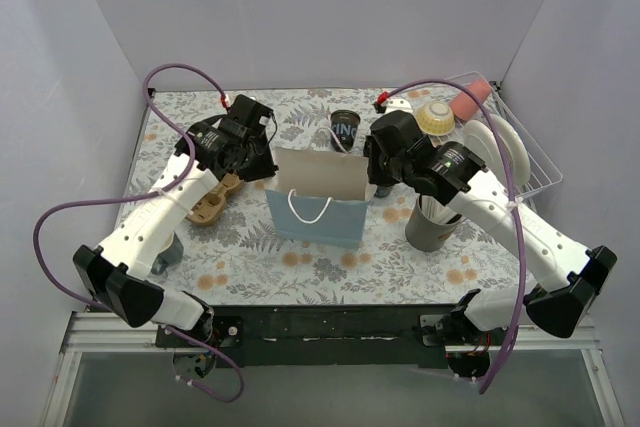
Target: Pack the takeout coffee
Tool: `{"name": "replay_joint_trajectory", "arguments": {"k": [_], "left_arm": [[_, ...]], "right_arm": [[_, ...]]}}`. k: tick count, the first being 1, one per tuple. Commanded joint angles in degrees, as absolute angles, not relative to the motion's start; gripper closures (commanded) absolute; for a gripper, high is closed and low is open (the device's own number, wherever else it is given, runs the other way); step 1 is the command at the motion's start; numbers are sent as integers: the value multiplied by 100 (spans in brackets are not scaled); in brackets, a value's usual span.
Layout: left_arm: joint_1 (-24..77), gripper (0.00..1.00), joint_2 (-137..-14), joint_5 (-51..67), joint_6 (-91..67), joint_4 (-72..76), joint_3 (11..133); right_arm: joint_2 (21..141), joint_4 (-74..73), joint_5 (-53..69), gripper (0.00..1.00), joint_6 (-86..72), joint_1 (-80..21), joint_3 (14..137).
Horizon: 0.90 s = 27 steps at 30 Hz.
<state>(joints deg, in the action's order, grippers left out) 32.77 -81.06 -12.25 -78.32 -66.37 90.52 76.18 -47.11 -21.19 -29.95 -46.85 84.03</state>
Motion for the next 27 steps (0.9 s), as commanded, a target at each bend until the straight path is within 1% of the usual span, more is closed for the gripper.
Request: {"name": "replay_joint_trajectory", "arguments": {"k": [1, 2, 3, 4, 6, 7, 8, 10, 12, 13, 14, 15, 16, 17, 20, 21, 22, 25, 27], "left_arm": [[3261, 98, -8042, -836, -7638, -6740, 9376], [3261, 100, -8112, -818, -7733, -7081, 9665], [3261, 100, -8225, -783, -7830, -7267, 10294], [3261, 100, -8235, -704, -7962, -7408, 10414], [3261, 100, -7913, -546, -8234, -7340, 10049], [3261, 100, -7780, -510, -8322, -7121, 9324], [3252, 100, -7691, -344, -8384, -7023, 8968], [3252, 100, -7603, -220, -8551, -6935, 8615], [3252, 100, -7611, -228, -8596, -6961, 8666], [3252, 92, -7681, -307, -8578, -7091, 8875], [3252, 81, -7743, -482, -8543, -7197, 9007], [3252, 70, -7804, -570, -8491, -7294, 9165], [3252, 64, -7944, -641, -8386, -7512, 9306], [3252, 62, -7980, -711, -8359, -7602, 9543], [3252, 55, -7990, -835, -8376, -7743, 9668], [3252, 55, -7946, -800, -8402, -7734, 9651], [3252, 54, -7919, -774, -8428, -7717, 9616], [3252, 54, -7744, -686, -8551, -7673, 9422], [3252, 54, -7594, -624, -8613, -7620, 9186]], "right_arm": [[7664, -4860, -2163, 97, -3050, -4641, 8692], [7708, -4904, -2084, 99, -3067, -4632, 8971], [7734, -4948, -1979, 99, -3085, -4632, 9139], [7778, -4983, -1934, 99, -3102, -4632, 9271], [7796, -4949, -1916, 99, -3199, -4632, 9230], [7787, -4861, -1907, 99, -3217, -4632, 9028], [7744, -4704, -1872, 99, -3243, -4623, 8696], [7769, -4632, -1714, 99, -3261, -4614, 8561], [7787, -4649, -1688, 99, -3208, -4614, 8700], [7796, -4658, -1722, 99, -3182, -4614, 8779], [7813, -4693, -1740, 98, -3147, -4606, 8893], [7831, -4719, -1766, 94, -3094, -4597, 9112], [7857, -4755, -1775, 90, -3050, -4597, 9245], [7857, -4781, -1767, 89, -3015, -4597, 9342], [7753, -4694, -1626, 87, -2865, -4597, 9457], [7691, -4659, -1652, 85, -2865, -4588, 9414], [7577, -4597, -1696, 80, -2848, -4597, 9317], [7366, -4474, -1758, 73, -2690, -4588, 9150], [7295, -4439, -1776, 71, -2611, -4588, 9114]]}}
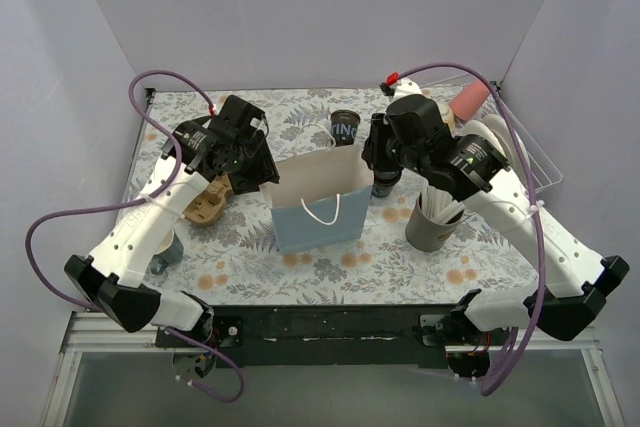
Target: Pack the takeout coffee
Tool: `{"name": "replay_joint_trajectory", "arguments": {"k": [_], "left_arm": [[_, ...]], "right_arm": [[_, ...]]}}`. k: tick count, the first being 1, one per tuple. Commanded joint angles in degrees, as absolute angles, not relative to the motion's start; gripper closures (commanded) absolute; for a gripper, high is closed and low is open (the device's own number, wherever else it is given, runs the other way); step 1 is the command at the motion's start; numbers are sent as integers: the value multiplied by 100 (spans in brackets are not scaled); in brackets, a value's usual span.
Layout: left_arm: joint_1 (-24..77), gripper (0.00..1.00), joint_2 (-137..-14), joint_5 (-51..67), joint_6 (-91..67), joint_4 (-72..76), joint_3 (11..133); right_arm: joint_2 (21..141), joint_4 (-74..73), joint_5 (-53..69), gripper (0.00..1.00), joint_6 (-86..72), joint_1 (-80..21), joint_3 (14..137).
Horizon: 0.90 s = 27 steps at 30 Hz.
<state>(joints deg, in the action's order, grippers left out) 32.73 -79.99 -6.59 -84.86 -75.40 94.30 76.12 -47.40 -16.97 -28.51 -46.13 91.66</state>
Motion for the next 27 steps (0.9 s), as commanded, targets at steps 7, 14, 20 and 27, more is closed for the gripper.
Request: {"name": "replay_joint_trajectory", "arguments": {"k": [7, 14, 20, 27], "left_arm": [[3252, 57, -7585, -527, -8648, -7453, 8973], [3252, 63, -7945, -747, -8508, -7664, 9517], [3252, 67, -8200, -958, -8341, -7901, 9949], [3252, 89, -8191, -748, -8201, -7814, 9871]], "right_arm": [[7154, -4245, -1538, 59, -2162, -4579, 9096], [7172, -4403, -1547, 55, -2013, -4579, 9193], [7172, -4403, -1626, 55, -1925, -4570, 9114], [7268, -4517, -1556, 54, -1916, -4553, 9465]]}}
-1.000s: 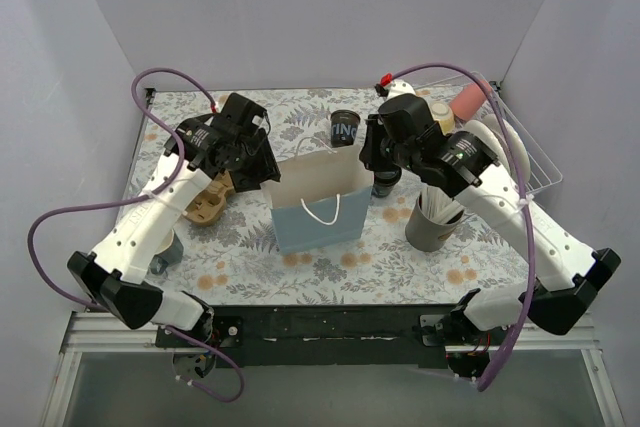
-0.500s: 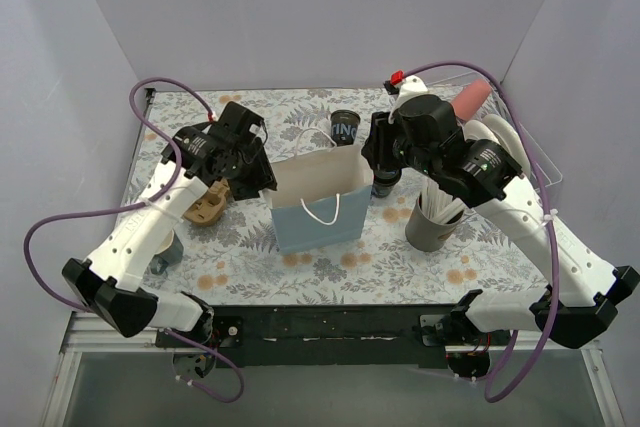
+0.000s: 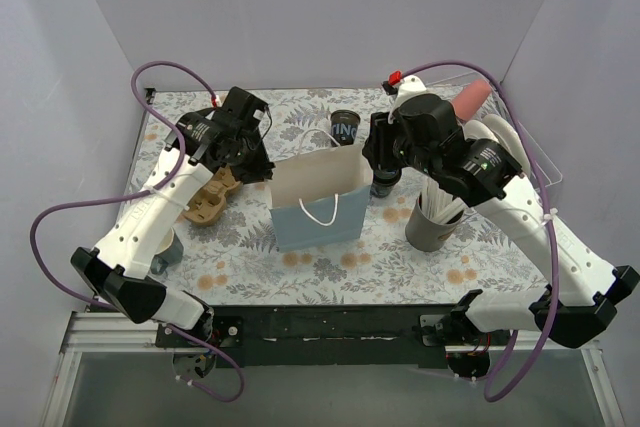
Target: Pack the takeout coffee
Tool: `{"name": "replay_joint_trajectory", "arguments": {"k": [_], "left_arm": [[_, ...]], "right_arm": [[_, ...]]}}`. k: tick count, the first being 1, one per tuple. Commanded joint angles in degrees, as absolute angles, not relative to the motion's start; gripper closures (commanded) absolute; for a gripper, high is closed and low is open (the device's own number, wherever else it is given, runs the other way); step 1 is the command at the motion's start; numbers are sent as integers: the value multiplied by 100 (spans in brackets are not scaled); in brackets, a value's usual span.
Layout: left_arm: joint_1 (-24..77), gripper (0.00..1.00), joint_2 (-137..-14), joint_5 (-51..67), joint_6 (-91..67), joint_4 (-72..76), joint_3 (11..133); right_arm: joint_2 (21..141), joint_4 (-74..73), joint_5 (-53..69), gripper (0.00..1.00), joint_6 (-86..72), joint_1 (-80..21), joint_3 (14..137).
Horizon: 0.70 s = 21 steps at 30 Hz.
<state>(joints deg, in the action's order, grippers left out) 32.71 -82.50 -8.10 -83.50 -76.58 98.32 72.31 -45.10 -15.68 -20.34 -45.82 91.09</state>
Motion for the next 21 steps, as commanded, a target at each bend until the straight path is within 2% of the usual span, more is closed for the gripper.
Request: {"name": "replay_joint_trajectory", "arguments": {"k": [1, 4, 6, 9, 12, 16, 21], "left_arm": [[3252, 91, -8200, -669, -8183, -7744, 9818], [3252, 100, -8157, -580, -7999, -7481, 9660], [3252, 100, -8086, -518, -7745, -7173, 9580], [3252, 100, -7709, -588, -7059, -5781, 9352], [3252, 100, -7085, -475, -6435, -4506, 8747], [3252, 100, -6540, -203, -6144, -3973, 8192], [3252, 100, -5777, -9, -6266, -3587, 7297]], "right_arm": [[7303, -4544, -1564, 54, -1890, -4553, 9518], [7339, -4562, -1608, 52, -1793, -4535, 9606], [7348, -4570, -1644, 49, -1671, -4509, 9606], [7418, -4544, -1609, 45, -1469, -4334, 9615], [7628, -4579, -1100, 45, -1468, -3667, 9938], [7804, -4553, -739, 35, -1538, -2894, 10247], [7735, -4527, -624, 25, -1503, -2654, 9906]]}}
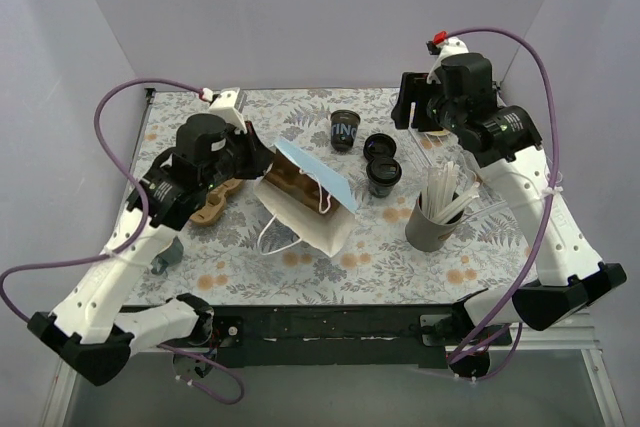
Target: Pack the takeout coffee
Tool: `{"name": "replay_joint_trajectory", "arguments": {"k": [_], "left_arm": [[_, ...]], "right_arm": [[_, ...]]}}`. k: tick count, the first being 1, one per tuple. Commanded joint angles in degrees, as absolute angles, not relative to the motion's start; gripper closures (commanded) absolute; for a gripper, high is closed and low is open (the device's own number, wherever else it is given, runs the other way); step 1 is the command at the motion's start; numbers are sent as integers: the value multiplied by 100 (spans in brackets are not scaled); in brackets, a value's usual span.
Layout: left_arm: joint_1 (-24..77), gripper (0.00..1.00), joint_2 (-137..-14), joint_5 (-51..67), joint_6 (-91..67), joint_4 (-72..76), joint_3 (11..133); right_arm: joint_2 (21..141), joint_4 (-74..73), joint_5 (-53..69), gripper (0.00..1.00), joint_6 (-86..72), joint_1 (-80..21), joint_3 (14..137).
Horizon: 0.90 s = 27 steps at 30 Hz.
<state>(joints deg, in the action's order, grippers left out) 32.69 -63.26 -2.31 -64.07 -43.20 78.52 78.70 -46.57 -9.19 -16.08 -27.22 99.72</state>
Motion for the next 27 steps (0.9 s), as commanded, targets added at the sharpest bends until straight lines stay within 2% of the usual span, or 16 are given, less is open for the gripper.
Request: {"name": "replay_joint_trajectory", "arguments": {"k": [1, 9, 11, 15, 18, 20, 24, 27], "left_arm": [[3252, 100, -5696, -9, -6354, -3629, 7208], [3252, 100, -5494, 466, -6627, -3938, 6830], [3252, 100, -5449, 466, -6679, -3929, 6706], [3252, 100, -5756, 387, -7144, -4340, 7022], [3252, 100, -5985, 72, -7925, -4787, 7303], [3252, 95, -6020, 70, -8504, -5009, 7391], [3252, 63, -5872, 123, -9262, -5317, 7610], [3252, 56, -5906, 158, -9378, -5536, 7961]], "right_arm": [[7708, -4492, -563, 23, -1494, -2611, 9801], [8006, -4658, -71, 22, -1029, -2558, 9255], [8068, -4615, 524, 23, -976, -2558, 9255], [8296, -5068, 1177, 26, -1221, -2558, 9605], [8358, -5483, 1169, 29, -1607, -2558, 9957], [8315, -5572, 1169, 31, -1854, -2558, 10045], [8524, -5957, 1169, 34, -2232, -2558, 10607], [8832, -6414, 1230, 36, -2600, -2558, 11222]]}}
